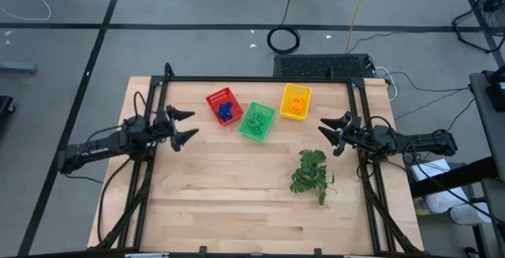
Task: Sort spring keychains
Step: Return to Home Position
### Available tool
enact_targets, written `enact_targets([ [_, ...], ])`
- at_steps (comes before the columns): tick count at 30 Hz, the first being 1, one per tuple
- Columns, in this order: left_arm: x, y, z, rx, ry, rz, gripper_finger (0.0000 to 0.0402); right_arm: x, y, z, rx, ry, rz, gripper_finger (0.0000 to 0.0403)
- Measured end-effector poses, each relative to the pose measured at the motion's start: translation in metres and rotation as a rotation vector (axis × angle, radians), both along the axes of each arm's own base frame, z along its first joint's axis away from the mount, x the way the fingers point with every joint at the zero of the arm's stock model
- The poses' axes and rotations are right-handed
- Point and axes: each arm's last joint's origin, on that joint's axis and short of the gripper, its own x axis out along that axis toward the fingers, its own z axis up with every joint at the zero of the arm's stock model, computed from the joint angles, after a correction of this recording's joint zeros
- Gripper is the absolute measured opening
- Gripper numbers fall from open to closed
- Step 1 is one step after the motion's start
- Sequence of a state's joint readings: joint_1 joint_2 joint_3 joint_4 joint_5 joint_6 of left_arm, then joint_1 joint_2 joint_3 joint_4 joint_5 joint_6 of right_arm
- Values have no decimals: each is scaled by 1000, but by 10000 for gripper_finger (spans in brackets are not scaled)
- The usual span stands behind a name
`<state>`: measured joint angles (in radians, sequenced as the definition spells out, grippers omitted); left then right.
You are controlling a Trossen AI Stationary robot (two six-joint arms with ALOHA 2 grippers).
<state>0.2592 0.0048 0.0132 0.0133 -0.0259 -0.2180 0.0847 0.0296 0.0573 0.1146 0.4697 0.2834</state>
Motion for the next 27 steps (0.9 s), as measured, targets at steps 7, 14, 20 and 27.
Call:
enact_targets([
  [7, 0, 0, 0, 13, 5, 2, 392, 0, 0, 0, 0, 0, 0, 171],
  [14, 0, 0, 1, 58, 10, 3, 392, 0, 0, 0, 0, 0, -1, 171],
  [20, 0, 0, 2, 63, -9, 6, 392, 0, 0, 0, 0, -1, -1, 171],
  [27, 0, 0, 2, 64, -14, 6, 392, 0, 0, 0, 0, -1, 0, 171],
])
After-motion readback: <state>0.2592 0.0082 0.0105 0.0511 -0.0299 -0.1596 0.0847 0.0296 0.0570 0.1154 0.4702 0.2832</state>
